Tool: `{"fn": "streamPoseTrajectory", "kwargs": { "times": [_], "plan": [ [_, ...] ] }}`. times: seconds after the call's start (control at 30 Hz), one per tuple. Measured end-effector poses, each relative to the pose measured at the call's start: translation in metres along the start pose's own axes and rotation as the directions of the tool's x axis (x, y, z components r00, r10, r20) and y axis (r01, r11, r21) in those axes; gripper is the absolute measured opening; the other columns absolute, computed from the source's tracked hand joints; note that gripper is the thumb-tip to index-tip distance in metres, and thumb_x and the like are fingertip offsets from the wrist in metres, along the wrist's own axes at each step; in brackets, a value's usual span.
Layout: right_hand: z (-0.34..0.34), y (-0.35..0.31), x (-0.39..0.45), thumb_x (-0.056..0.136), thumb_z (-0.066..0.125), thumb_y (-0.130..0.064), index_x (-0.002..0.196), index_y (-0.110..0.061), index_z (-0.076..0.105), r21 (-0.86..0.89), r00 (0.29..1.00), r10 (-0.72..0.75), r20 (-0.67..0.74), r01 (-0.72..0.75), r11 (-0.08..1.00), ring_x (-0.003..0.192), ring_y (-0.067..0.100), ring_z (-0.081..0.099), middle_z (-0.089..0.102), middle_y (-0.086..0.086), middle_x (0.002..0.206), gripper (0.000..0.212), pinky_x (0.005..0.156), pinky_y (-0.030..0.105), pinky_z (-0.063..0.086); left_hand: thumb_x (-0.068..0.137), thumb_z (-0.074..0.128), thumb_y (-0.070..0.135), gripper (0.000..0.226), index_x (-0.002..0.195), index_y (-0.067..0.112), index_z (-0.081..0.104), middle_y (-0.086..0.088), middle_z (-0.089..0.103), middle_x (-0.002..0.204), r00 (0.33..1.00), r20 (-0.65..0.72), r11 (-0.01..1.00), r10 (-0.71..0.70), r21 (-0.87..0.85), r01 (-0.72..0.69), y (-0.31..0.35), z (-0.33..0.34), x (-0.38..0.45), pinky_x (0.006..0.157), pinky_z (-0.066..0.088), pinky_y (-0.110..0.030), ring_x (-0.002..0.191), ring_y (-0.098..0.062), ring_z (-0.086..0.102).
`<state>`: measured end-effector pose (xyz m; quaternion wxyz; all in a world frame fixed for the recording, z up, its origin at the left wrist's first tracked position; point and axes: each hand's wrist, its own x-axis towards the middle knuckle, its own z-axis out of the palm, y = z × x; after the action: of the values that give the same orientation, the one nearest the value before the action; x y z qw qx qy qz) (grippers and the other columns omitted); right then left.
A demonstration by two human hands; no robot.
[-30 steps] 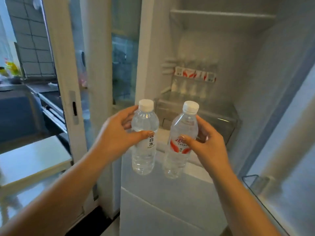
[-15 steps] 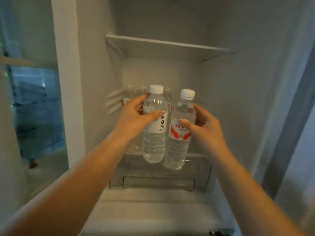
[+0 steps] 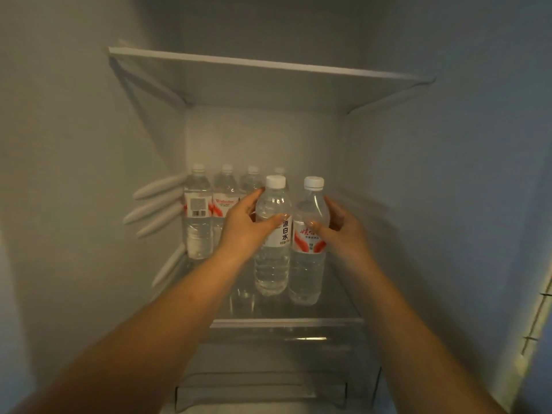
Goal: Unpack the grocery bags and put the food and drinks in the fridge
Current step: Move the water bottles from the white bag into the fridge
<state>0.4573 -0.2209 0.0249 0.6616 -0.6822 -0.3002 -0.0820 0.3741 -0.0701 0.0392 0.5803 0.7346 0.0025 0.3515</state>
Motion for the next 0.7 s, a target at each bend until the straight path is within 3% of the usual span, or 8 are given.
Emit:
{"fn": "streamPoseTrajectory", "kwargs": {
  "times": [0.17, 0.3, 0.37, 0.5, 0.6, 0.7],
  "plan": [
    [-0.003, 0.018, 0.012, 0.084, 0.067, -0.018, 0.136, -0.027, 0.046, 0.007, 1.000, -0.007, 0.003, 0.007, 1.000, 0.108, 0.013, 0.062, 0.059, -0.004, 0.128, 0.057, 0.089, 0.040, 0.054, 0.076, 0.073, 0.010, 0.056, 0.126, 0.026, 0.052, 0.022, 0.061, 0.101, 1.000, 0.020, 0.999, 0.019, -0.036, -0.018, -0.016, 0.006, 0.013, 0.090, 0.051, -0.031, 0.096, 0.002, 0.060],
    [-0.002, 0.029, 0.012, 0.079, 0.070, -0.031, 0.137, -0.032, 0.043, -0.004, 1.000, 0.003, 0.005, -0.003, 1.000, 0.116, 0.016, 0.058, 0.054, -0.003, 0.134, 0.064, 0.094, 0.045, 0.050, 0.078, 0.073, 0.013, 0.064, 0.135, 0.022, 0.046, 0.010, 0.061, 0.120, 1.000, 0.007, 0.998, 0.012, -0.055, -0.012, -0.030, 0.007, 0.015, 0.096, 0.048, -0.033, 0.109, -0.004, 0.058],
    [-0.003, 0.028, 0.008, 0.081, 0.069, -0.028, 0.138, -0.031, 0.042, -0.011, 1.000, -0.002, 0.006, 0.002, 1.000, 0.115, 0.014, 0.058, 0.055, -0.004, 0.133, 0.063, 0.095, 0.044, 0.050, 0.077, 0.073, 0.016, 0.065, 0.136, 0.023, 0.045, 0.006, 0.057, 0.128, 1.000, 0.017, 0.999, 0.022, -0.038, -0.021, -0.033, 0.009, 0.017, 0.099, 0.046, -0.035, 0.115, -0.008, 0.055],
    [0.000, 0.025, -0.007, 0.078, 0.073, -0.023, 0.138, -0.035, 0.037, -0.065, 0.998, -0.011, 0.056, 0.015, 0.998, 0.114, 0.003, 0.055, 0.056, -0.015, 0.128, 0.071, 0.093, 0.029, 0.049, 0.077, 0.073, 0.022, 0.068, 0.138, 0.024, 0.042, 0.006, 0.053, 0.134, 0.999, 0.023, 0.999, 0.049, -0.014, -0.048, -0.038, 0.009, 0.015, 0.102, 0.044, -0.038, 0.121, -0.011, 0.051],
    [0.007, 0.026, -0.027, 0.076, 0.074, -0.019, 0.128, -0.042, 0.036, -0.139, 0.996, 0.053, 0.068, -0.043, 0.989, 0.097, -0.015, 0.052, 0.051, -0.030, 0.112, 0.068, 0.074, 0.005, 0.045, 0.079, 0.072, 0.021, 0.075, 0.142, 0.028, 0.034, 0.008, 0.046, 0.139, 0.997, 0.050, 0.998, 0.050, 0.045, -0.053, -0.044, 0.006, 0.006, 0.105, 0.039, -0.035, 0.126, -0.009, 0.044],
    [0.011, 0.035, -0.047, 0.076, 0.075, -0.020, 0.120, -0.052, 0.035, -0.241, 0.994, 0.099, 0.051, -0.084, 0.967, 0.095, -0.018, 0.047, 0.049, -0.034, 0.109, 0.068, 0.074, 0.005, 0.038, 0.076, 0.075, 0.016, 0.085, 0.143, 0.033, 0.026, 0.012, 0.042, 0.139, 0.981, 0.191, 0.992, -0.026, 0.127, 0.002, -0.057, 0.002, -0.005, 0.103, 0.037, -0.033, 0.125, -0.006, 0.039]
  ]
}}
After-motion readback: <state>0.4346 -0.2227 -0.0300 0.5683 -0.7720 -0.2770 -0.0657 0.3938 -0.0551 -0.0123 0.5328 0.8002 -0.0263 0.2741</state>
